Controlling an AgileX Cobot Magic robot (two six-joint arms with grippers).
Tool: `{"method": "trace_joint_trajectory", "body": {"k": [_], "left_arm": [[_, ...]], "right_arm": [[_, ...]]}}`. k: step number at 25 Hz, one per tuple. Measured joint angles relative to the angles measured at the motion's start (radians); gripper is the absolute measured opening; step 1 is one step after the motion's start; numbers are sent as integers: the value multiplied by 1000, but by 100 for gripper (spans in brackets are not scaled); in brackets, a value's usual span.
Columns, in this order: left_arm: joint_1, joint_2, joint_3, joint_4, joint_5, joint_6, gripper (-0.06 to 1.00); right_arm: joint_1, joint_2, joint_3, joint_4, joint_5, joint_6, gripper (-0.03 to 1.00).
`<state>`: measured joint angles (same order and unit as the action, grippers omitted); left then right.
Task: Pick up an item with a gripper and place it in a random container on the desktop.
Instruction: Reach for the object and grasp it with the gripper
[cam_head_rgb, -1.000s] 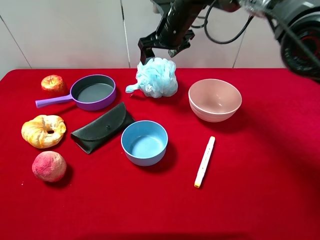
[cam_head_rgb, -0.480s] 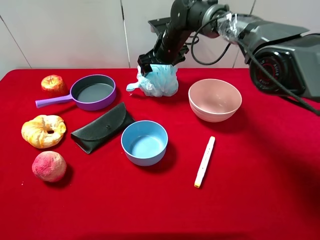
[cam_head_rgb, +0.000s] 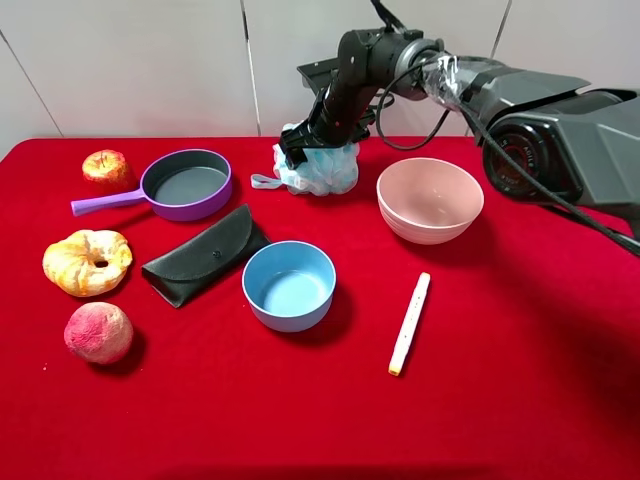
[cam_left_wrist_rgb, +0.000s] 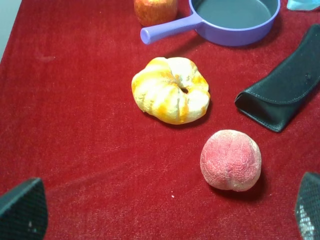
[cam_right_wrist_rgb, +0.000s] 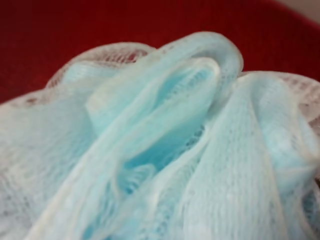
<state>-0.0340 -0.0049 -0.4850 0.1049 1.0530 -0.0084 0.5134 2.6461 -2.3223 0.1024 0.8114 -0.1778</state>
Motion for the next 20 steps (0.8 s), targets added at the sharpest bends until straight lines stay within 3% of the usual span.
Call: {"method": "trace_joint_trajectory", "body": {"k": [7, 12, 20], "left_arm": [[0, 0, 0, 0, 0, 0, 99], [0, 0, 0, 0, 0, 0, 99], [0, 0, 0, 0, 0, 0, 99]], "right_arm": [[0, 19, -2, -3, -9, 0, 69], [0, 21, -3, -3, -14, 0, 47], [0, 21, -3, -3, -15, 0, 47]]}}
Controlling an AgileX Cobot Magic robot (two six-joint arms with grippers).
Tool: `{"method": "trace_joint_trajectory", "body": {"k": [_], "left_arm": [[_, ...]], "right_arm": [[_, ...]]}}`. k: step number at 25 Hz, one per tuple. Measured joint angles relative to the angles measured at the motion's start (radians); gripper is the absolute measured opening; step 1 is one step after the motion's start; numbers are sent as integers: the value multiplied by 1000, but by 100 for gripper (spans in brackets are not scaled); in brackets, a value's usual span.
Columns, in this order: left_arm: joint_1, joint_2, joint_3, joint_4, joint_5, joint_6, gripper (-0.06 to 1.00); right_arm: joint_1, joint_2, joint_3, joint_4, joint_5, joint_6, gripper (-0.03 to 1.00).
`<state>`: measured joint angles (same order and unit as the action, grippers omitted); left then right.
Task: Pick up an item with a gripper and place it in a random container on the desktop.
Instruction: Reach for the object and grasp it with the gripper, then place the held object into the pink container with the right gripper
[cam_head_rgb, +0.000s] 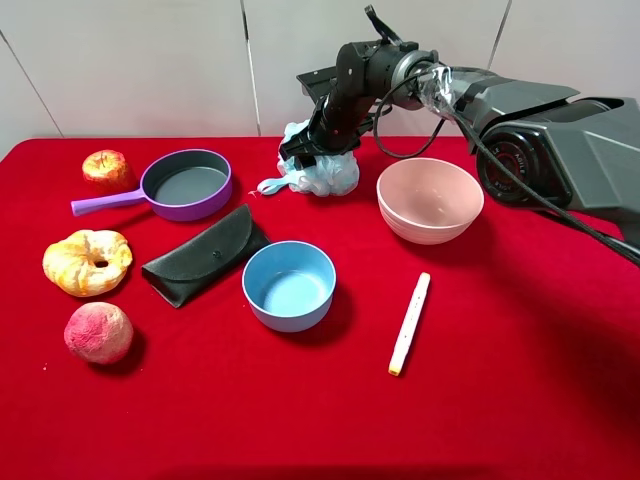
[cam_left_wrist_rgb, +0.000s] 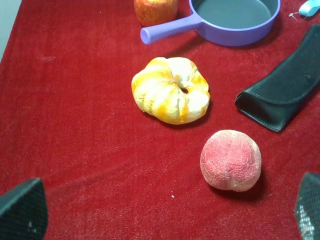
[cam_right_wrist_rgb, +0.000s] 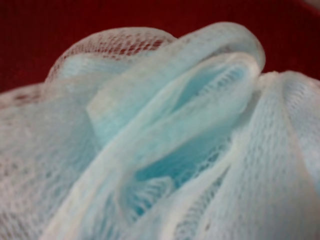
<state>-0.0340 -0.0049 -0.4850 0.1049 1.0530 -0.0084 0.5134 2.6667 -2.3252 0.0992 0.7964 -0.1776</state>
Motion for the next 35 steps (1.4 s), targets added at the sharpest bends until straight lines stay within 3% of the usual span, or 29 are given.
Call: {"method": "trace_joint_trajectory", "body": {"k": [9, 35], "left_arm": [[0, 0, 0, 0, 0, 0, 99], [0, 0, 0, 0, 0, 0, 99]], "right_arm": [[0, 1, -13, -2, 10, 0, 46], [-8, -143, -50, -29, 283, 2, 33]]}}
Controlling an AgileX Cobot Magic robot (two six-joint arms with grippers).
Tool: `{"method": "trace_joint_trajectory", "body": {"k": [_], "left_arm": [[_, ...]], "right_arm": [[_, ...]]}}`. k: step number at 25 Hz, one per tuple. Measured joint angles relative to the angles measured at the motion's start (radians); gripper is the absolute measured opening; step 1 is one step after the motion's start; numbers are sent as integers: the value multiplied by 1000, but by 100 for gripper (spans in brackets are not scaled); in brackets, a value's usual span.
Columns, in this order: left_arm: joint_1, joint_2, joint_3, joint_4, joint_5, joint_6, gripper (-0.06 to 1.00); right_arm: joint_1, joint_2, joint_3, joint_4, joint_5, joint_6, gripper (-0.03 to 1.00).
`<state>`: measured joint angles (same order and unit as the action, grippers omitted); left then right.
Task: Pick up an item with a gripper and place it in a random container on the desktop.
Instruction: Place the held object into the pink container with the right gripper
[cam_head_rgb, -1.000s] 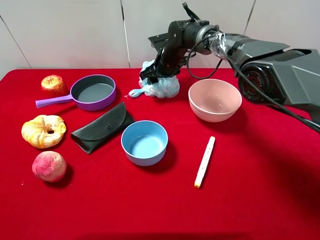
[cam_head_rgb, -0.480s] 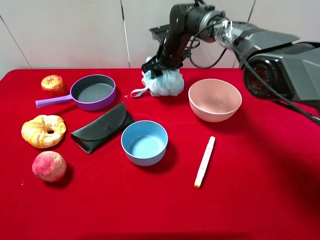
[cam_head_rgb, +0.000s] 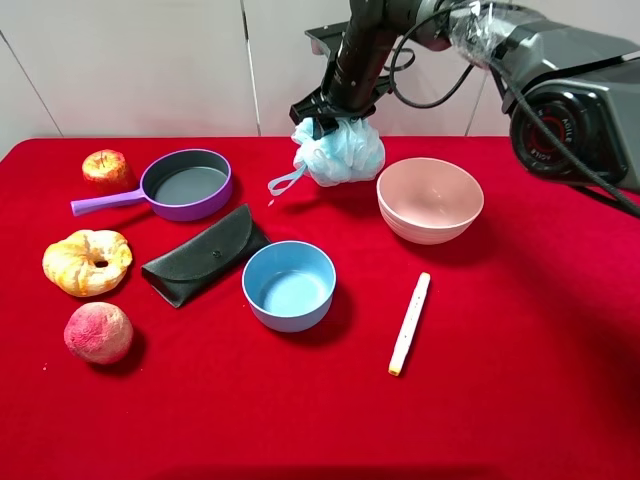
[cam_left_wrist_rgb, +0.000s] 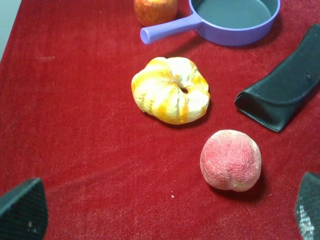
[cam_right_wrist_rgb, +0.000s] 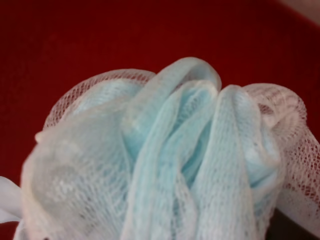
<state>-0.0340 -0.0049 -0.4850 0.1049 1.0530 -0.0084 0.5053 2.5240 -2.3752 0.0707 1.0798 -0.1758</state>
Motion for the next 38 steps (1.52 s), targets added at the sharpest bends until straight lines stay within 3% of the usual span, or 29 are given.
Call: {"method": "trace_joint_trajectory", "body": {"k": [16, 27, 38], "left_arm": [[0, 0, 0, 0, 0, 0, 99], [0, 0, 0, 0, 0, 1, 99], [0, 0, 0, 0, 0, 1, 99]], "right_arm": [[0, -100, 0, -1, 134, 1, 24], [0, -158, -1, -5, 140, 1, 24], [0, -235, -1, -71, 141, 53, 21]]}}
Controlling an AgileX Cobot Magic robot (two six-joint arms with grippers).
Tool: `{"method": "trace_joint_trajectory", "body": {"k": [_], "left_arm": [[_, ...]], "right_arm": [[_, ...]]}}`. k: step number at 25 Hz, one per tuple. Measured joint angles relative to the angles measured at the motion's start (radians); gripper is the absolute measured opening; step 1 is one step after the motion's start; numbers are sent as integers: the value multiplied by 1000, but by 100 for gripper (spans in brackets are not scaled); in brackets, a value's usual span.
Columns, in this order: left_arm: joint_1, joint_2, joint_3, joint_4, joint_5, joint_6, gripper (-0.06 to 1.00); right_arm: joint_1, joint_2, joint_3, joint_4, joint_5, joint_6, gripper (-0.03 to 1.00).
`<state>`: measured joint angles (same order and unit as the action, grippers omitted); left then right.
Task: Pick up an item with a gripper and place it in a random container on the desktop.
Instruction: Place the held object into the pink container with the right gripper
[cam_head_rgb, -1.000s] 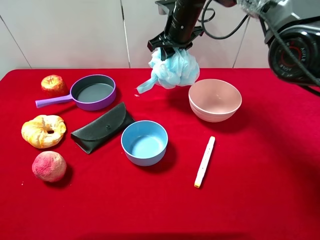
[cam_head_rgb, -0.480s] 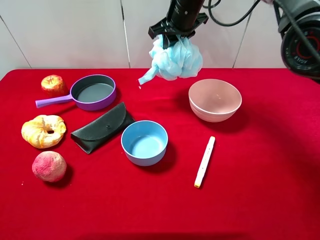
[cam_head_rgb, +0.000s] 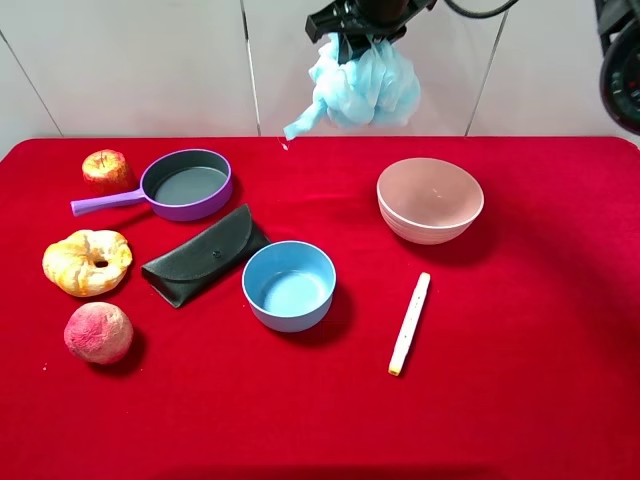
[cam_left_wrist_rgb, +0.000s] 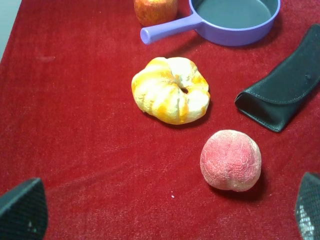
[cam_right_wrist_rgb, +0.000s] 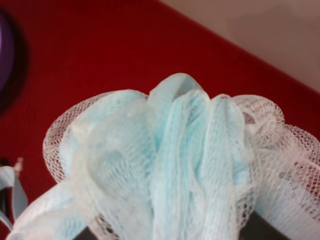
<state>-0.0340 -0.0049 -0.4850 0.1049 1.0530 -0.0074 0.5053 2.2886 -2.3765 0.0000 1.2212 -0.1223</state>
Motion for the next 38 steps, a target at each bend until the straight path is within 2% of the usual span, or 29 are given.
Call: {"method": "trace_joint_trajectory", "body": {"k": [10, 15, 38], "left_arm": [[0, 0, 0, 0, 0, 0, 99], [0, 0, 0, 0, 0, 0, 99], [0, 0, 0, 0, 0, 0, 99]], "right_arm": [[0, -106, 118, -67, 1, 0, 21], [0, -118, 129, -115, 1, 0, 21], [0, -154, 149, -133, 0, 8, 21]]}}
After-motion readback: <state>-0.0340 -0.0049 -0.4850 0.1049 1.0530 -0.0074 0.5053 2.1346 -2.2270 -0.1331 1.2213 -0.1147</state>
